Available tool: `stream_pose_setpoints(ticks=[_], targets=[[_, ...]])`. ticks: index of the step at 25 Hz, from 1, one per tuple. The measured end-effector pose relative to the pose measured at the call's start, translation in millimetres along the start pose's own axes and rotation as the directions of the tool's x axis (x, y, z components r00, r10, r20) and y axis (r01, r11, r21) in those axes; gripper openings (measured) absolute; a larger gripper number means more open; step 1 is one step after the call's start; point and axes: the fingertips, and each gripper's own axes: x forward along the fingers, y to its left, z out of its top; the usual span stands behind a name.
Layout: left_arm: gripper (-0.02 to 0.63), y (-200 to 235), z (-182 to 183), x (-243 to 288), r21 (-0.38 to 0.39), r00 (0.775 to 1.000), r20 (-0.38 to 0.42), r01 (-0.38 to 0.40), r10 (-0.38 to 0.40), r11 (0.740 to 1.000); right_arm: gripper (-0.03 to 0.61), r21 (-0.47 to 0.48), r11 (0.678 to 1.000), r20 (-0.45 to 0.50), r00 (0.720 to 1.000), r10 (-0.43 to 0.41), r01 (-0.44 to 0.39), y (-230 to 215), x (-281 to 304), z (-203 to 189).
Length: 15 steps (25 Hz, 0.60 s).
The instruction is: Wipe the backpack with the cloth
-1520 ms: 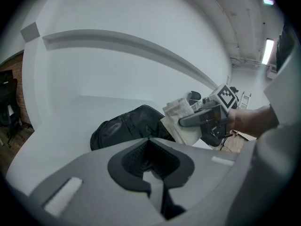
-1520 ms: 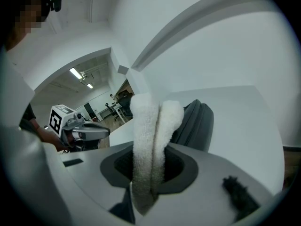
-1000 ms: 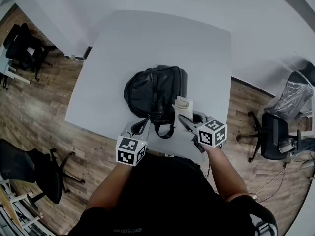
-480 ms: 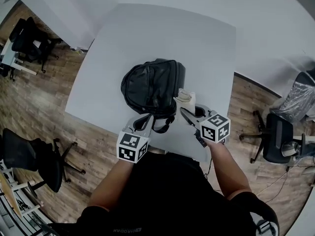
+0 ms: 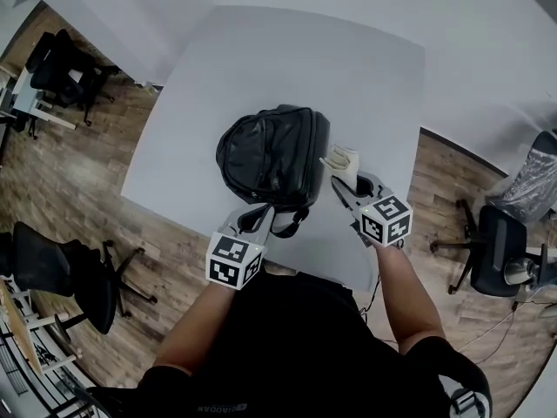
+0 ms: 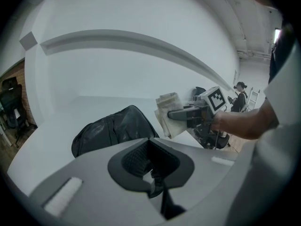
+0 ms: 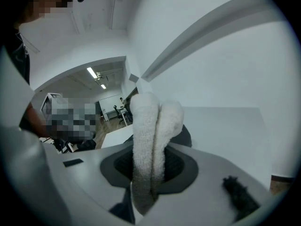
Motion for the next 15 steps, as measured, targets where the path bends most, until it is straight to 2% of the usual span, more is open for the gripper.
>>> stream_pose_setpoints(ticks=[3,8,15], targets=[[0.006,-1,5,6,0.023,0.999,-0.027,0.046,-0.046,0.999,0.094,-0.015,0.999,0.018,0.999,-0.044,0.044,-21,8,6],[0.006,-9,11,16,0.042,0.997,-0.045,0.066,-0.064,0.997,0.094,-0.027,0.992,0.033,0.992,-0.119,0.12,-67,28,6],[0.006,-25,6,34,0.09,0.991,-0.101,0.101,-0.092,0.991,0.094,-0.063,0.976,0.002,0.978,-0.209,0.209,-127,65,6]])
